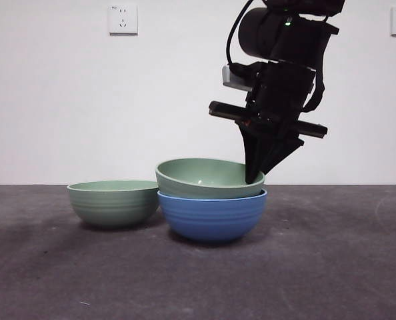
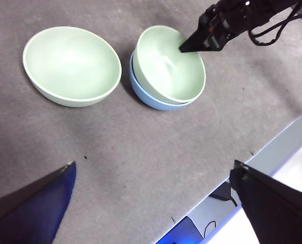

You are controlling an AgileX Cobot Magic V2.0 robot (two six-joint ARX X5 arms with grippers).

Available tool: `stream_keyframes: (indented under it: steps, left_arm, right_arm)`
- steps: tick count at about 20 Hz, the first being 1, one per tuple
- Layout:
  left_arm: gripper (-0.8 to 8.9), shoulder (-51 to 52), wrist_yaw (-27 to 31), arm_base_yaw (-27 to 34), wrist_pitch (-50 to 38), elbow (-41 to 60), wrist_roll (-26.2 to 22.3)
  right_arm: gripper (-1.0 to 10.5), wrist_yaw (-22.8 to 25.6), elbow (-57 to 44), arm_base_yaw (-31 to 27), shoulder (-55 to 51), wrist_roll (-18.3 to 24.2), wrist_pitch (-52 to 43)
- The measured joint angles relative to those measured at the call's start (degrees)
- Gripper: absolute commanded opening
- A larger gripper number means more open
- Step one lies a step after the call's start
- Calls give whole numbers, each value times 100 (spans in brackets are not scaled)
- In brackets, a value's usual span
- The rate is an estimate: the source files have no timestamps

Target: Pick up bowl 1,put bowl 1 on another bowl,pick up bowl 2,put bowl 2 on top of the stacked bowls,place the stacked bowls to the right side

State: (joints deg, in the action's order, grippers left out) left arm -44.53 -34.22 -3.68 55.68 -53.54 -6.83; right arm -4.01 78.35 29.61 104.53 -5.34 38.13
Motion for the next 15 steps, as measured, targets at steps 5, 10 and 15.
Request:
stream_keyframes:
  steps: [5,10,15]
  left_arm:
    - [659,-195,149,-57,-2,0,0]
    - [659,-422,278,-197,-131,0,0]
    - [659,-876,361,-227,-555,0,44]
  right_arm:
    - [-3,15,0,-4,9,31,162]
    - [227,-44,0,0,9,63,192]
    - [227,-44,103,42,2,63,358]
